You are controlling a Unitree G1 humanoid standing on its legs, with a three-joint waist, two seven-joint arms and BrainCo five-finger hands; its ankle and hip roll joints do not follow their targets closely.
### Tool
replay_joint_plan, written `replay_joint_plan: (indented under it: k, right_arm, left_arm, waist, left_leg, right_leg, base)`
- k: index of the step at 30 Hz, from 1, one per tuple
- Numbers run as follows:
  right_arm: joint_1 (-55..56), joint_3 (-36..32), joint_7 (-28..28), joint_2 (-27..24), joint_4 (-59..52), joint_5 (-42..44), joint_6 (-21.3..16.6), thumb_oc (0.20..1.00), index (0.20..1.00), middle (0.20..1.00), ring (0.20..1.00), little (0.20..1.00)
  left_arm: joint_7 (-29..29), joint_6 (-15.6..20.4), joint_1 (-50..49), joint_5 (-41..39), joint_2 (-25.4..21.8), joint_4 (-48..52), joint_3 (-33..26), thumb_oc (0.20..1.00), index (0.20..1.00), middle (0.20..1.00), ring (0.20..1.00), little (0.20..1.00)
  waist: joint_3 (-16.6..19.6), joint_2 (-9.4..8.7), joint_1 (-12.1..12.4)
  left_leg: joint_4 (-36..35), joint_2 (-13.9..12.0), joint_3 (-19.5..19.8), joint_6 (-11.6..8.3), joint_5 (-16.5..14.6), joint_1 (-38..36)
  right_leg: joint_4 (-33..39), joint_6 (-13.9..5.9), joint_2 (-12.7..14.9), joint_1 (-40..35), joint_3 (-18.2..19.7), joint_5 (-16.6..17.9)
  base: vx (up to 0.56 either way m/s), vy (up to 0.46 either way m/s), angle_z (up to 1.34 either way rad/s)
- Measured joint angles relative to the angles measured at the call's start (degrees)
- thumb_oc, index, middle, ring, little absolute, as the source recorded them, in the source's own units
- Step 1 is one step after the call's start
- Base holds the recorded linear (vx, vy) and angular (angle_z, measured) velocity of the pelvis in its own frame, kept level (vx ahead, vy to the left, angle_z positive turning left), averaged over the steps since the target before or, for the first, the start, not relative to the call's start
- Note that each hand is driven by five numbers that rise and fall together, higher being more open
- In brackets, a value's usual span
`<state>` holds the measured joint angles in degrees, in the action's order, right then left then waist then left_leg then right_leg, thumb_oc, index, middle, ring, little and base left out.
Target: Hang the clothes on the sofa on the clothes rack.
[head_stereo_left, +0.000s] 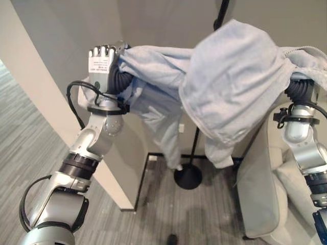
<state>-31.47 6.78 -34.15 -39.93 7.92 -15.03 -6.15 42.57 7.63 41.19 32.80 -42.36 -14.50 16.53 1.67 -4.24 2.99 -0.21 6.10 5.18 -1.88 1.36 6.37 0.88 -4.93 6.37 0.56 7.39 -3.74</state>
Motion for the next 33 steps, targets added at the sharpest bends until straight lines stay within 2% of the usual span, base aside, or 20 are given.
replay_joint_plan:
  k: [2,3,4,5,6,8,9,11,13,15,17,18,20,23,25,26,28,29,30,33]
  right_arm:
    - [0.1,0.0,-0.2,0.2,0.1,0.1,0.4,0.200,0.200,0.200,0.200,0.200]
    - [0.1,0.0,-0.2,0.6,0.0,0.2,0.9,0.200,0.200,0.200,0.200,0.200]
    - [0.1,0.0,-0.1,1.2,0.0,0.1,1.1,0.200,0.200,0.200,0.200,0.200]
    - [0.3,-0.2,-0.2,2.4,-0.1,0.1,1.5,0.200,0.200,0.200,0.200,0.200]
    - [0.3,-0.2,-0.2,2.7,-0.1,0.0,2.0,0.200,0.200,0.200,0.200,0.200]
    - [0.1,-0.1,-0.2,2.8,-0.1,-0.2,2.7,0.200,0.200,0.200,0.200,0.200]
    - [0.0,-0.1,-0.3,2.8,0.1,-0.2,3.4,0.200,0.200,0.200,0.200,0.200]
    - [-1.4,0.0,-0.4,2.9,2.3,-0.2,3.5,0.200,0.200,0.200,0.200,0.200]
    - [-3.3,0.1,-0.7,3.1,5.1,-0.2,3.6,0.200,0.200,0.200,0.200,0.200]
    - [-4.9,0.3,-1.2,3.0,6.8,-0.2,3.4,0.200,0.200,0.200,0.200,0.200]
    - [-5.6,0.4,-1.7,2.5,7.1,0.0,3.4,0.200,0.200,0.200,0.200,0.200]
    - [-6.3,0.5,-1.9,1.9,7.7,0.2,3.4,0.200,0.200,0.200,0.200,0.200]
    - [-6.4,0.5,-2.2,1.1,7.8,0.4,3.2,0.200,0.200,0.200,0.200,0.200]
    - [-6.2,0.4,-2.5,-0.5,8.5,0.4,3.3,0.200,0.200,0.200,0.200,0.200]
    - [-6.1,0.4,-2.4,-3.6,9.8,0.6,3.5,0.200,0.200,0.200,0.200,0.200]
    - [-6.4,0.5,-2.3,-4.6,10.8,1.7,3.5,0.200,0.200,0.200,0.200,0.200]
    - [-6.8,0.5,-2.3,-4.8,11.1,2.6,4.0,0.200,0.200,0.200,0.200,0.200]
    - [-6.8,0.6,-2.3,-4.9,11.2,2.6,4.1,0.200,0.200,0.200,0.200,0.200]
    - [-8.1,4.3,-1.6,-7.1,13.9,2.7,4.5,0.200,0.200,0.200,0.200,0.200]
    - [-12.7,5.5,-1.5,-7.8,18.8,3.0,4.0,0.200,0.200,0.200,0.200,0.200]
  left_arm:
    - [0.0,0.0,0.0,0.0,-0.7,0.8,-0.1,0.200,0.200,0.200,0.200,0.200]
    - [-0.1,-0.1,0.0,0.0,-0.7,1.1,-0.2,0.200,0.200,0.200,0.200,0.200]
    - [-0.1,-0.1,-0.5,0.0,-0.8,1.3,-0.5,0.200,0.200,0.200,0.200,0.200]
    - [-0.1,-0.1,-1.1,0.1,-0.8,1.5,-0.7,0.200,0.200,0.200,0.200,0.200]
    - [-0.2,-0.1,-1.1,0.1,-0.8,1.6,-0.7,0.200,0.200,0.200,0.200,0.200]
    - [-0.2,-0.1,-0.9,0.8,-0.8,1.6,-0.6,0.200,0.200,0.200,0.200,0.200]
    - [-0.3,-0.1,-0.5,2.2,-0.8,0.8,0.1,0.200,0.200,0.200,0.200,0.200]
    - [-0.3,-0.4,0.1,2.2,-0.9,-0.2,1.2,0.200,0.200,0.200,0.200,0.200]
    - [-0.3,-0.6,0.2,2.2,-0.9,-0.1,1.2,0.200,0.200,0.200,0.200,0.200]
    - [-0.3,-0.7,1.5,2.2,-1.1,-0.1,1.2,0.200,0.200,0.200,0.200,0.200]
    - [-0.2,-0.7,4.0,2.3,-1.2,-0.7,1.5,0.200,0.200,0.200,0.200,0.200]
    - [-0.2,-0.9,8.1,2.2,-2.1,-3.3,3.4,0.200,0.200,0.200,0.200,0.200]
    - [-0.1,-1.0,11.0,2.2,-2.2,-4.7,4.6,0.200,0.200,0.200,0.200,0.200]
    - [-0.2,-1.1,12.6,2.3,-2.0,-5.7,6.2,0.200,0.200,0.200,0.200,0.200]
    - [-0.8,-1.2,15.1,2.2,-1.1,-9.0,10.5,0.200,0.200,0.200,0.200,0.200]
    - [-1.4,-1.1,15.4,2.0,0.6,-10.4,11.1,0.200,0.200,0.200,0.200,0.200]
    - [-2.1,-1.1,15.5,1.7,1.6,-11.4,11.6,0.200,0.200,0.200,0.200,0.200]
    - [-2.2,-1.1,15.8,1.7,1.6,-11.5,11.6,0.200,0.200,0.200,0.200,0.200]
    - [-3.0,-1.0,19.7,1.1,1.7,-16.3,14.9,0.200,0.200,0.200,0.200,0.200]
    - [-3.8,-0.9,24.1,-0.3,1.9,-22.6,19.1,0.200,0.200,0.200,0.200,0.200]
  waist:
    - [0.6,-0.31,0.4]
    - [0.8,-0.44,0.4]
    - [1.1,-0.89,0.6]
    - [1.3,-0.58,0.6]
    - [1.4,-0.02,0.6]
    - [1.1,0.52,0.4]
    - [0.9,1.84,-0.1]
    - [0.4,2.37,-0.9]
    - [-0.6,3.33,-0.9]
    - [-0.9,3.84,-0.8]
    - [-1.2,3.95,-1.2]
    - [-1.2,3.71,-1.3]
    - [-1.2,2.97,-2.8]
    - [-1.2,1.91,-5.0]
    - [-0.4,0.25,-6.2]
    - [0.8,-0.11,-6.9]
    - [2.1,2.24,-7.0]
    - [2.1,2.36,-7.1]
    - [2.3,2.76,-7.6]
    - [2.4,2.84,-9.2]
  left_leg:
    - [-0.2,0.4,-0.8,0.72,0.2,-0.2]
    - [-0.5,0.5,-2.3,2.60,0.7,-1.0]
    - [-0.9,0.9,-3.1,3.16,0.4,-1.7]
    - [-1.6,0.9,-3.5,4.69,-0.1,-3.5]
    - [-2.5,0.2,-4.2,6.54,1.4,-4.4]
    - [-3.1,-0.3,-4.4,6.99,1.1,-5.9]
    - [-3.6,-1.8,-4.3,7.15,1.2,-7.6]
    - [-3.6,-2.3,-4.3,7.67,0.5,-9.6]
    - [-3.9,-2.6,-4.9,8.52,-0.4,-12.2]
    - [-4.6,-2.4,-4.7,8.05,-1.5,-13.3]
    - [-5.0,-2.3,-4.2,7.79,-1.6,-13.4]
    - [-5.0,-2.3,-4.2,7.77,-1.5,-13.2]
    - [-5.0,-1.6,-3.0,7.97,-1.8,-13.4]
    - [-5.0,-0.3,-1.5,7.61,-2.8,-14.5]
    - [-5.0,1.5,0.9,7.16,-3.5,-16.0]
    - [-5.0,2.0,2.1,5.72,-4.9,-17.5]
    - [-5.0,-0.1,2.2,4.75,-6.2,-17.4]
    - [-5.0,-0.3,2.2,4.74,-6.3,-17.4]
    - [-5.0,-2.0,2.4,3.65,-7.0,-17.4]
    - [-5.0,-4.1,3.4,2.62,-7.7,-17.4]
  right_leg:
    - [0.4,-0.98,0.6,-0.2,0.7,0.2]
    - [1.0,-1.57,0.9,-1.2,0.8,1.2]
    - [0.9,-2.70,1.4,-1.3,1.2,2.4]
    - [0.4,-4.01,1.2,-2.2,1.2,2.8]
    - [0.1,-4.00,0.9,-2.5,1.1,2.9]
    - [-3.0,-4.50,-0.3,-1.6,0.8,3.0]
    - [-8.9,-5.02,-1.6,0.3,-0.1,2.7]
    - [-14.0,-5.51,-1.9,1.3,-2.6,2.5]
    - [-18.1,-5.03,-0.5,1.3,-8.1,1.3]
    - [-16.8,-5.16,1.3,1.9,-9.5,0.7]
    - [-13.4,-5.34,1.5,2.8,-9.2,0.6]
    - [-5.4,-6.02,0.9,3.1,-7.0,1.8]
    - [2.1,-5.94,0.2,4.5,-4.7,5.9]
    - [5.0,-5.18,-0.5,6.6,-3.5,9.2]
    - [4.9,-4.57,-0.2,4.8,-2.6,11.4]
    - [5.1,-2.70,-0.2,3.6,-1.9,15.3]
    - [4.9,-1.63,-2.5,3.5,-2.0,14.8]
    - [4.9,-1.47,-2.6,3.5,-2.1,14.8]
    - [4.8,-0.71,-4.3,3.5,-2.6,14.5]
    - [4.9,0.95,-6.1,3.2,-4.0,13.5]
  base:
    - [0.17,0.150,-0.26]
    - [0.26,0.239,-0.28]
    - [0.25,0.233,-0.40]
    - [0.17,0.162,-0.39]
    - [0.13,0.147,-0.35]
    - [0.06,0.109,-0.29]
    - [0.03,0.074,-0.23]
    - [0.15,0.105,-0.18]
    - [0.19,0.065,-0.20]
    - [0.19,-0.011,-0.12]
    - [0.19,-0.026,0.05]
    - [0.13,-0.005,0.11]
    - [0.17,-0.009,0.31]
    - [0.23,-0.016,0.37]
    - [0.25,-0.059,0.59]
    - [0.17,-0.039,0.37]
    - [0.22,-0.064,0.03]
    - [0.15,-0.053,-0.07]
    - [0.13,-0.051,-0.03]
    - [0.14,-0.052,0.07]
